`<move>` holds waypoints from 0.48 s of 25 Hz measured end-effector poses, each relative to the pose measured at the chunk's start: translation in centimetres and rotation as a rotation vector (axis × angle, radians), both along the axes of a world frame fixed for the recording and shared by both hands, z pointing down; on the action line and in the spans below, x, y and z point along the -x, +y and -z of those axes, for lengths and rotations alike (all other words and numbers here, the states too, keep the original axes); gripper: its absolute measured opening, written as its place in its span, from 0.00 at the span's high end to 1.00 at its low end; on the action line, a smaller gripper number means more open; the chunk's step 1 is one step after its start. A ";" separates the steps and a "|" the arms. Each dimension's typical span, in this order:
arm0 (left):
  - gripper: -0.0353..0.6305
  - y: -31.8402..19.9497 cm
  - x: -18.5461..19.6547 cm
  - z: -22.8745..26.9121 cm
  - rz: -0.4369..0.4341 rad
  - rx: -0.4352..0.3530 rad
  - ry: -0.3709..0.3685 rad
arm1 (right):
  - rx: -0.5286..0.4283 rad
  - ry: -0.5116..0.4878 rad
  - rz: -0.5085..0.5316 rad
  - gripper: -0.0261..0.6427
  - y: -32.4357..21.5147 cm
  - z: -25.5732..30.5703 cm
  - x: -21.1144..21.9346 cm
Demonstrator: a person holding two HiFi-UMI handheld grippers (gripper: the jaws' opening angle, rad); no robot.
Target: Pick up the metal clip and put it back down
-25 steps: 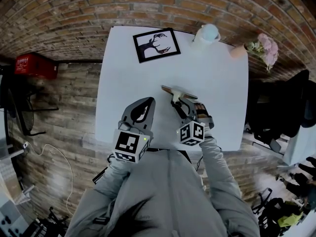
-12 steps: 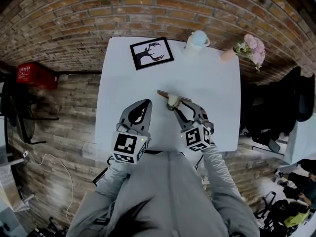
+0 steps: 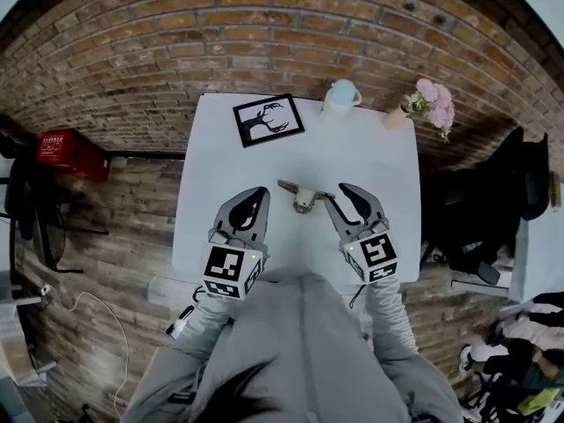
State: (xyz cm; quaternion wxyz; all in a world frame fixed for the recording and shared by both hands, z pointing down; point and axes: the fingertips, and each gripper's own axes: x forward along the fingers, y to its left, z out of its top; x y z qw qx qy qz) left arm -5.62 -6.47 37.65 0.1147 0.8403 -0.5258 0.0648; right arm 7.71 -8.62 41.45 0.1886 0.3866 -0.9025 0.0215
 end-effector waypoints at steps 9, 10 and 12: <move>0.91 0.0 1.0 1.7 0.037 -0.032 0.006 | -0.014 -0.331 -0.083 0.82 0.1 5.6 -2.7; 0.91 -0.1 1.1 1.7 0.041 -0.032 0.006 | -0.019 -0.348 -0.094 0.83 0.0 6.0 -3.1; 0.91 -0.3 1.3 1.7 0.047 -0.031 0.008 | -0.024 -0.370 -0.109 0.84 -0.1 6.6 -3.7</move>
